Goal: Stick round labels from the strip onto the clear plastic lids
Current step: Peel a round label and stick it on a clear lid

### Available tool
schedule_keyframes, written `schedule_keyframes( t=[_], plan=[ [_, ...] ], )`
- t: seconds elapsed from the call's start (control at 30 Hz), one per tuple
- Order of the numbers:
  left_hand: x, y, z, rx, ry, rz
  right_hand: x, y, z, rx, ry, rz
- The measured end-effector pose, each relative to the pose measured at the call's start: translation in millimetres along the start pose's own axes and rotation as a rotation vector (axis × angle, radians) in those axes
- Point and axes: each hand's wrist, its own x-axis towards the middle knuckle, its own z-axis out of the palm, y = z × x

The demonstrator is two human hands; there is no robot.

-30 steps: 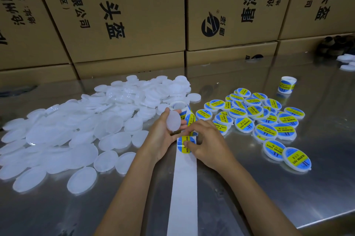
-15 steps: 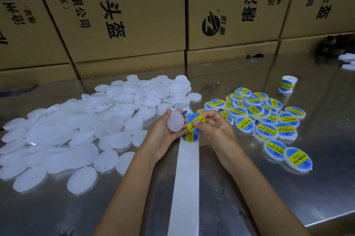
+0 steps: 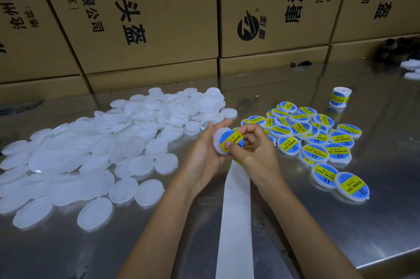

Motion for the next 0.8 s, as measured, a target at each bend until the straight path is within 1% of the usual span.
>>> schedule_keyframes(
  t=[0.17, 0.5, 0.8],
  plan=[
    [-3.8, 4.6, 2.1, -0.067, -0.025, -0.033, 0.0, -0.3, -0.5, -0.027, 0.003, -0.021],
    [-6.4, 5.7, 10.0, -0.008, 0.008, -0.042, 0.1, 0.4, 0.5, -0.015, 0.006, -0.050],
    [-11.8, 8.1, 17.0, 0.112, 0.037, -0.012, 0.5, 4.0, 0.8, -0.041, 0.013, -0.095]
  ],
)
